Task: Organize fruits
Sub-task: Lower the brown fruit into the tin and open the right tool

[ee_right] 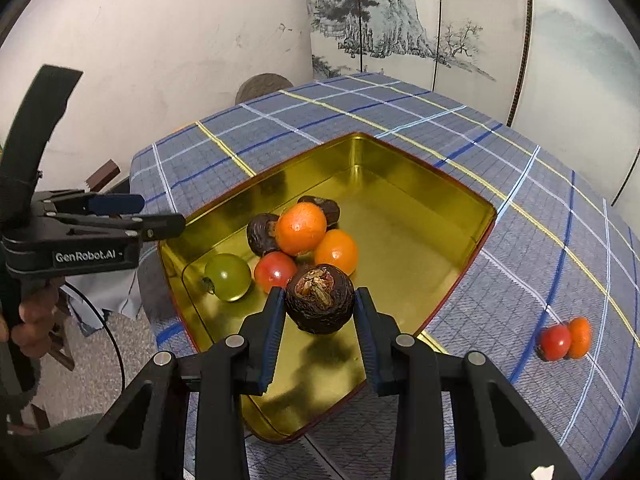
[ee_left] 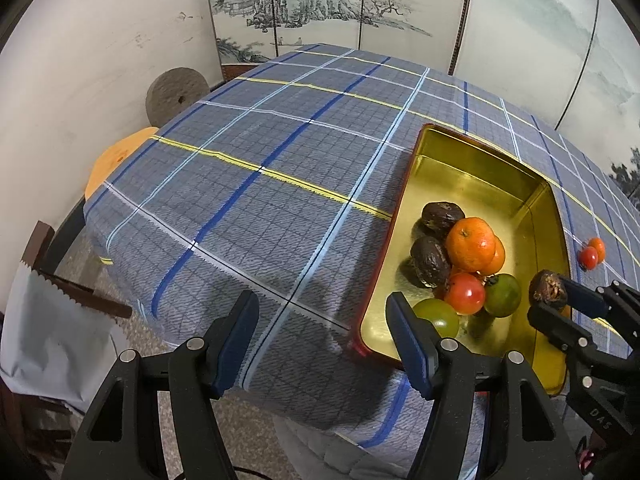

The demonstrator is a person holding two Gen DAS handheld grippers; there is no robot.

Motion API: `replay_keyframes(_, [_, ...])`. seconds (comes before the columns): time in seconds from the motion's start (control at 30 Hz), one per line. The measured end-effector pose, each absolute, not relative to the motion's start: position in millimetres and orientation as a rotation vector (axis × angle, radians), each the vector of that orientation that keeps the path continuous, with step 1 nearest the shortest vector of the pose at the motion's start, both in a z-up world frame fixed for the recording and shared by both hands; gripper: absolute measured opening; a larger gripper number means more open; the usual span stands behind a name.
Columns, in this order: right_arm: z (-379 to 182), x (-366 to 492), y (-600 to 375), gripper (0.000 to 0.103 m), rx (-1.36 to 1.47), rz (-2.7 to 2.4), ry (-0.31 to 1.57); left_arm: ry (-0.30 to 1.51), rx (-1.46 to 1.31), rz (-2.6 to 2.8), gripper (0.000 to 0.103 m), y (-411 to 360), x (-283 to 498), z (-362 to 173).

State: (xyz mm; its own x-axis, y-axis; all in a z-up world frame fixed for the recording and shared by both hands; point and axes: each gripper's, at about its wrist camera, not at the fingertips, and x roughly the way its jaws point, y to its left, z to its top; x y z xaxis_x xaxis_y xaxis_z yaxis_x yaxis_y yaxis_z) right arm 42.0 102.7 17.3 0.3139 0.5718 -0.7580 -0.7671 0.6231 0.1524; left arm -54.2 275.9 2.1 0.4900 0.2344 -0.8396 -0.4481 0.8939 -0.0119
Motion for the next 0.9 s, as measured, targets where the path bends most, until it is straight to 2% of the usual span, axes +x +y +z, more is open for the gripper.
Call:
replay_keyframes(0.3, [12.6, 40.2, 110.3, 0.032, -0.28, 0.899, 0.893, 0.969, -0.284, 0.433, 0.067, 284.7, -58.6, 1.7])
replay_keyframes(0.37, [11.1, 39.4, 111.2, 0.032, -0.285, 0.898, 0.897, 0.97, -0.288, 0.442, 0.074, 287.1, -59.5, 1.5])
replay_keyframes(0.47, [8.9, 39.1, 113.1, 0.032, -0.289, 0.901, 0.904, 0.972, -0.276, 0.458, 0.075, 289.3, -60.3, 0.9])
replay_keyframes(0.9, [2.6, 40.6, 116.6, 0.032, -0.3, 0.867, 0.92, 0.977, -0.279, 0.483, 0.077, 292.0, -62.4, -0.8])
